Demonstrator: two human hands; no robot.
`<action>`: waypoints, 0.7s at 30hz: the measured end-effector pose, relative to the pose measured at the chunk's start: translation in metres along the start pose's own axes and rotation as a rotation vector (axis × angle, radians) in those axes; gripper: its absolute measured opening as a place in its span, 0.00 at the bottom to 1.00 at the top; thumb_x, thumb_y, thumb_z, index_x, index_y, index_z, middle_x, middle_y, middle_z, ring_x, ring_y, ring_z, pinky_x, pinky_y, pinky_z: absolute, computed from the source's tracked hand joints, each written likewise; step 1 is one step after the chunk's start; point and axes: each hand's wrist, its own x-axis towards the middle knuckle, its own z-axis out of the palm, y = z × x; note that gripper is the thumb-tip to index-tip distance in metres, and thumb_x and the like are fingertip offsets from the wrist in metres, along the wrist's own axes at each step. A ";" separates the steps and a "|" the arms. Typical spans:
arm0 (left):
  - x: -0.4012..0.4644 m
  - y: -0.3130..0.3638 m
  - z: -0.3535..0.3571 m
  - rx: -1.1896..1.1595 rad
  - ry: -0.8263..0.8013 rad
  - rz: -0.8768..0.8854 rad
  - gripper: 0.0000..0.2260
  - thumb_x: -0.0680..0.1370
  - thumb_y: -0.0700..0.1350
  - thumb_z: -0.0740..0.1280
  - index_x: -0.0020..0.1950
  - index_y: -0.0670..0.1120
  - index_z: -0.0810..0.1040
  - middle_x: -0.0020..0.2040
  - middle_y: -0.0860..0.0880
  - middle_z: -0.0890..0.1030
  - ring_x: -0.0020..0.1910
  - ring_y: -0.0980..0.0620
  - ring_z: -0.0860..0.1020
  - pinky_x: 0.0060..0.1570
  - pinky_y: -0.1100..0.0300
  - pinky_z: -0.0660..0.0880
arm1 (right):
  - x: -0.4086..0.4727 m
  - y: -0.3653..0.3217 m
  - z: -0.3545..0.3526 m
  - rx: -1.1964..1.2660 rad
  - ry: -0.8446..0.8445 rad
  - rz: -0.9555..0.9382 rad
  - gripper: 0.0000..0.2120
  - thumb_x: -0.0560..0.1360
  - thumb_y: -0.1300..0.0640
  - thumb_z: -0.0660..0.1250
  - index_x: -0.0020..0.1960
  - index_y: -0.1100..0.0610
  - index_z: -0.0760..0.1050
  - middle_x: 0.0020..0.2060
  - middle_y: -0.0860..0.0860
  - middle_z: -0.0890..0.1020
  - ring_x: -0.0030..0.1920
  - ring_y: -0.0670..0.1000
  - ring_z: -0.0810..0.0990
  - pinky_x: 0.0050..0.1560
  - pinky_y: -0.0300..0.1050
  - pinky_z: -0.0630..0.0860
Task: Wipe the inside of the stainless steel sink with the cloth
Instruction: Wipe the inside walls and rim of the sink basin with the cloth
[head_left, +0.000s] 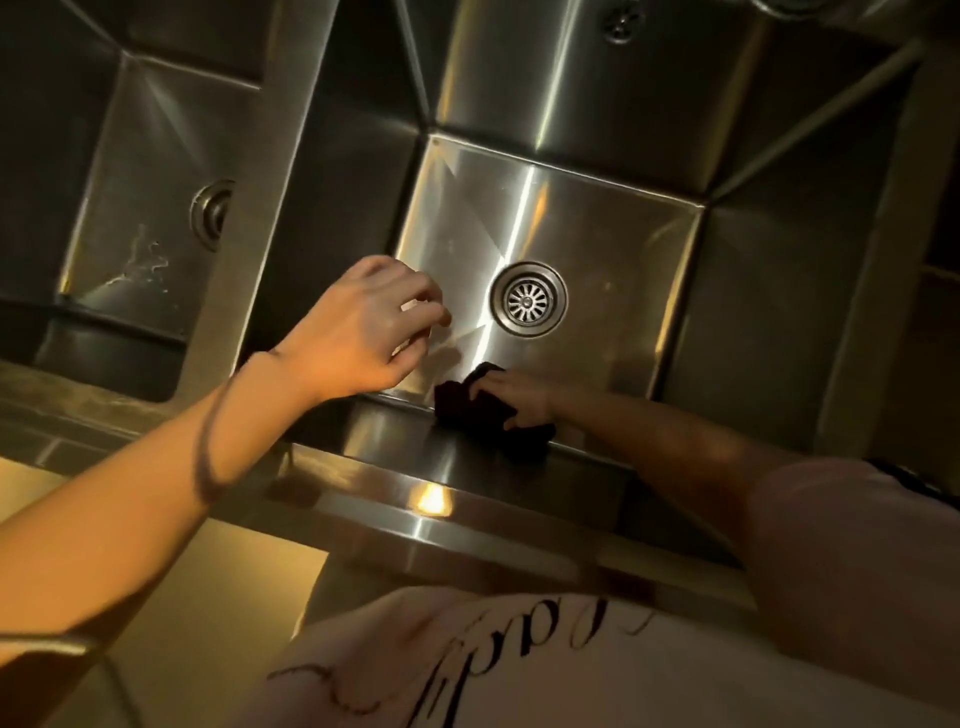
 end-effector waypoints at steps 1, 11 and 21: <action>0.004 0.004 0.001 -0.006 0.015 0.016 0.12 0.75 0.45 0.62 0.51 0.43 0.82 0.50 0.44 0.80 0.47 0.43 0.78 0.57 0.47 0.72 | -0.014 0.006 0.002 0.004 -0.008 0.020 0.32 0.66 0.61 0.74 0.66 0.57 0.65 0.62 0.57 0.69 0.59 0.60 0.72 0.58 0.53 0.71; 0.001 0.016 -0.003 -0.049 0.078 -0.023 0.12 0.76 0.45 0.61 0.52 0.43 0.82 0.51 0.45 0.80 0.49 0.44 0.78 0.57 0.47 0.71 | -0.087 0.040 0.021 -0.292 -0.125 0.375 0.38 0.71 0.56 0.71 0.74 0.60 0.53 0.69 0.58 0.64 0.62 0.59 0.73 0.58 0.53 0.74; 0.012 0.028 0.012 -0.076 0.077 -0.070 0.14 0.75 0.46 0.60 0.54 0.45 0.82 0.50 0.46 0.79 0.48 0.45 0.76 0.56 0.50 0.69 | -0.089 0.084 0.002 0.494 0.702 0.820 0.27 0.69 0.66 0.71 0.64 0.58 0.64 0.64 0.57 0.69 0.60 0.59 0.74 0.58 0.50 0.71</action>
